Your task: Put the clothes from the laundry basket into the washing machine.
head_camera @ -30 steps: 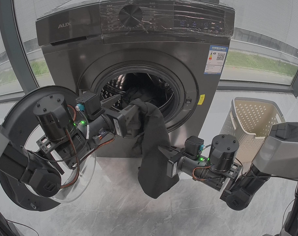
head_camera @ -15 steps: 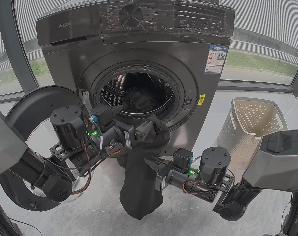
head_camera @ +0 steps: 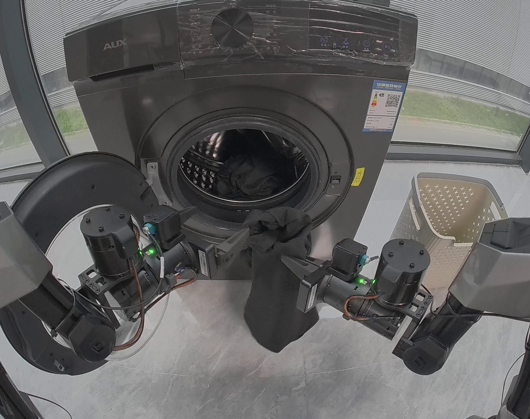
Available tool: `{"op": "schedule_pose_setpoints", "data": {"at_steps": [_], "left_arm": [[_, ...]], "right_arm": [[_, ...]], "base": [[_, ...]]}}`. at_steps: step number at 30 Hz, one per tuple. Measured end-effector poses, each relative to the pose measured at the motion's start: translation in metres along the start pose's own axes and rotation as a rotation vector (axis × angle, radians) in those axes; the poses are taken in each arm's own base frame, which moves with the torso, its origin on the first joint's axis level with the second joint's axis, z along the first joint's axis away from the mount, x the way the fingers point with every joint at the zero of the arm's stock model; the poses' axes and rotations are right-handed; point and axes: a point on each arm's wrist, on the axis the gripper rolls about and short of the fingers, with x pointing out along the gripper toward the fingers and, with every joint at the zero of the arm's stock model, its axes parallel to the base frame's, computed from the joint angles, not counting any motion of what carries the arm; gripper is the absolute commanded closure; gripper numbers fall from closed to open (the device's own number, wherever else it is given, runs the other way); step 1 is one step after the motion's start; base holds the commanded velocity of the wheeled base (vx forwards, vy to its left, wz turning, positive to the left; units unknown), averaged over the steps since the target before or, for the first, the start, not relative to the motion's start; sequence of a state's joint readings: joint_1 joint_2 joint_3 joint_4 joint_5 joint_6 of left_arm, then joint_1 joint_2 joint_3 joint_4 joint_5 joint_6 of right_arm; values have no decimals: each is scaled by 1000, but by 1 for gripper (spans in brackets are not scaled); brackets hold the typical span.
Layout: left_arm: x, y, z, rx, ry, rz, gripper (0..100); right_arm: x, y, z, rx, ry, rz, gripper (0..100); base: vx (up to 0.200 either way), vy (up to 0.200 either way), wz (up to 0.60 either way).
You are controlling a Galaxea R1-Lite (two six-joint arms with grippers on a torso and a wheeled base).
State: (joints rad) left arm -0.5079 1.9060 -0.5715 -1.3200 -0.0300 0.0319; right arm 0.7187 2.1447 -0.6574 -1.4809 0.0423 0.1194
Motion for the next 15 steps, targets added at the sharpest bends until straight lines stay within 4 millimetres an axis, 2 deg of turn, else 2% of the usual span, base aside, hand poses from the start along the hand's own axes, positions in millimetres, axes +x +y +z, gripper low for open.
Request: {"op": "schedule_pose_setpoints", "data": {"at_steps": [5,15], "left_arm": [[-1,6,-3,0,4,13,0],[-7,11,-7,4,6,17,0]], "right_arm": [[-2,-10,3,19,-9,-32,100],[-5,-47,11,17,-31,-136,100]], "base": [[0,0,0],[0,0,0]]}}
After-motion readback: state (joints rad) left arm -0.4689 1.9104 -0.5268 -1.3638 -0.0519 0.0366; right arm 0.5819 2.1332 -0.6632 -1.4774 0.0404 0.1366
